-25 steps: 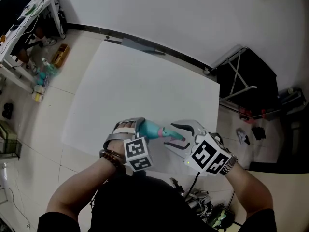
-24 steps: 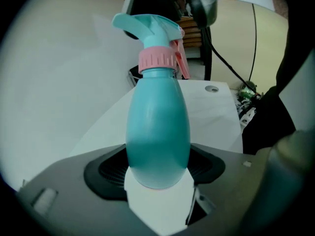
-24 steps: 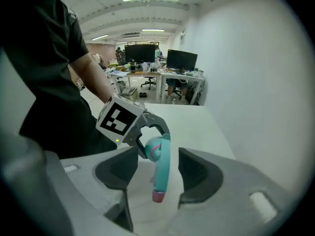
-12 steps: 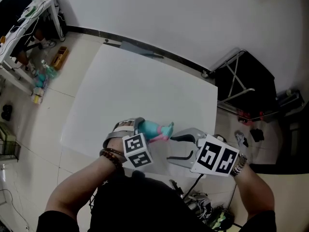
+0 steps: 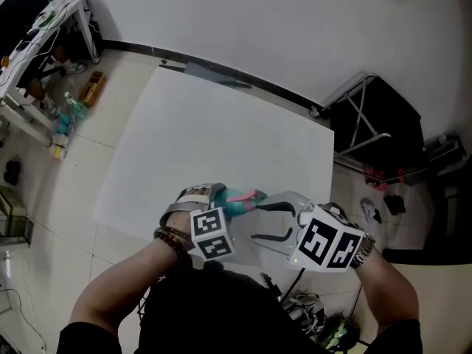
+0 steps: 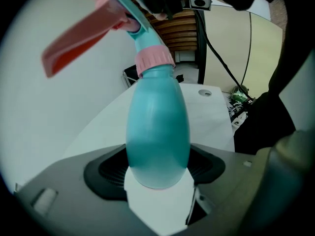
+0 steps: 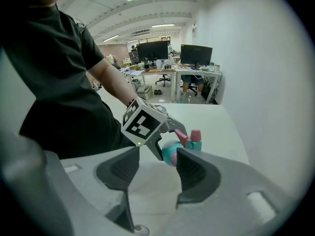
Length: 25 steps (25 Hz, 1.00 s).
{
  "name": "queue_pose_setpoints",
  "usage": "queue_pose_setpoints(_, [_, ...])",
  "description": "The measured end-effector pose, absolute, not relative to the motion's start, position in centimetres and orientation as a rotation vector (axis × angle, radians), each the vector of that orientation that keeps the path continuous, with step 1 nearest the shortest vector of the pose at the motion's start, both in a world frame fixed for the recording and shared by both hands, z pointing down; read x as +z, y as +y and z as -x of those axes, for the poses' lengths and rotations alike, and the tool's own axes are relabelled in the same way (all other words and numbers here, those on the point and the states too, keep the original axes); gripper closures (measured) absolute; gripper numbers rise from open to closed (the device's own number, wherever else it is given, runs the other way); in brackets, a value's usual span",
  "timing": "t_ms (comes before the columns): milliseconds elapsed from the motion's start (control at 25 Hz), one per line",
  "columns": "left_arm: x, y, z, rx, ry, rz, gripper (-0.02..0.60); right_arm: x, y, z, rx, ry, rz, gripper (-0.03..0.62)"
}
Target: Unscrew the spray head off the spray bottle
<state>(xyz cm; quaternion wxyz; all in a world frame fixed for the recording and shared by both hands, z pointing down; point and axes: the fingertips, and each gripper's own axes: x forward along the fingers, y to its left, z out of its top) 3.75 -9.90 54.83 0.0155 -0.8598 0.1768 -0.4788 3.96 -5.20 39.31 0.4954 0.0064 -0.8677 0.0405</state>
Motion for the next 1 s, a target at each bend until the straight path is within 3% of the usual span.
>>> queue_pose_setpoints(200, [54.4,-10.2,-3.6,-1.426,0.564,2.654,0.199,36.1,-7.6,-4.8,-0.014,-2.165,-0.137,0.384])
queue_pose_setpoints(440, [53.4,-9.5,-5.0,-1.368,0.481,2.607,0.199,39.5,-7.4,-5.7,-0.167,-2.025,-0.034,0.385])
queue_pose_setpoints(560, [53.4,-8.9,-5.2,-1.381,0.448,2.61,0.199,41.0,-6.6,-5.8,-0.226,-1.989,0.012,0.486])
queue_pose_setpoints(640, [53.7,-8.5,-5.2,-1.402,0.43,2.643,0.199,41.6,-6.3,-5.8,-0.241,-1.979,0.026,0.508])
queue_pose_setpoints(880, [54.3,-7.5,-5.2,-1.469,0.395,2.684,0.199,42.8,-5.9,-6.0,-0.294,-1.938,0.048,0.508])
queue_pose_setpoints(1000, [54.7,-8.4,-4.7,-1.532,0.47,2.589,0.202,43.3,-6.6,-6.2,-0.16,-1.932,-0.053,0.51])
